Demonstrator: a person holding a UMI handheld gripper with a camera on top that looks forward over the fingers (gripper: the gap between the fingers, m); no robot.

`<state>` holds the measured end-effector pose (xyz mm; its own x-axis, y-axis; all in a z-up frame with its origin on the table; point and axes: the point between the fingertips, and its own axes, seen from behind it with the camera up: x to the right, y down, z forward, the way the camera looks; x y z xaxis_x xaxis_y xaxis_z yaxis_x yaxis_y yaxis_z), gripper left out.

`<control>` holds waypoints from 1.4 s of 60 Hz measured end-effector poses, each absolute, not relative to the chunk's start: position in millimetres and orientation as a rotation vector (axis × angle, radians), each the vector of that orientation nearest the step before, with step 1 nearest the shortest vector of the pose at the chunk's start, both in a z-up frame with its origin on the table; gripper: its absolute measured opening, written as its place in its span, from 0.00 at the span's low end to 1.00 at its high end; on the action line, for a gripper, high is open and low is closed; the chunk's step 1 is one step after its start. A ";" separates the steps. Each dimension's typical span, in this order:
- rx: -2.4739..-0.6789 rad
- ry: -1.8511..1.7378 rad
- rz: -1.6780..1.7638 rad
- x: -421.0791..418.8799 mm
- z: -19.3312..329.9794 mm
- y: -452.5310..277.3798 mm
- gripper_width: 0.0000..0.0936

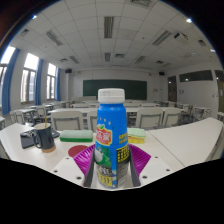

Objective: Pour water

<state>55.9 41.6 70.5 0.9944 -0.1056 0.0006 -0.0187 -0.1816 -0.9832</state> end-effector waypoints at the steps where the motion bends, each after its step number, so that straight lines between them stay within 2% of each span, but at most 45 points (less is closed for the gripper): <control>1: -1.755 0.095 -0.079 56.1 69.5 41.1 0.60; 14: -1.721 0.158 -0.060 56.5 70.3 45.0 0.59; 21: -1.751 0.107 -0.113 54.8 70.4 50.7 0.47; 24: -1.754 0.058 -0.168 52.8 77.9 54.0 0.45; 29: -1.730 -0.066 -0.328 50.6 110.6 70.3 0.45; 36: -1.619 -0.381 -0.688 24.3 167.7 103.9 0.45; 41: -1.521 -0.682 -0.957 -2.6 191.2 127.5 0.45; 43: -1.468 -0.783 -1.060 -25.6 185.4 139.1 0.45; 44: -1.444 -0.846 -1.107 -25.2 196.9 132.9 0.45; 50: -1.238 -1.145 -1.379 -68.3 200.7 150.4 0.45; 51: -1.203 -1.205 -1.416 -63.5 210.5 146.0 0.45; 53: -1.115 -1.282 -1.489 -76.0 201.7 159.0 0.45; 58: -0.899 -1.448 -1.684 -95.9 209.0 153.8 0.45; 65: -0.752 -1.593 -1.752 -95.3 220.6 167.6 0.45; 69: -0.732 -1.613 -1.755 -95.3 219.7 167.4 0.45; 70: -0.722 -1.603 -1.781 -93.7 209.6 143.2 0.45; 71: -0.732 -1.617 -1.760 -92.1 221.6 168.6 0.45; 76: -0.774 -1.573 -1.730 -83.8 227.6 171.8 0.45; 77: -0.791 -1.544 -1.716 -66.5 233.5 148.0 0.45; 78: -0.825 -1.506 -1.693 -72.3 223.8 154.0 0.45; 84: -1.063 -1.178 -1.391 -54.5 235.3 133.7 0.45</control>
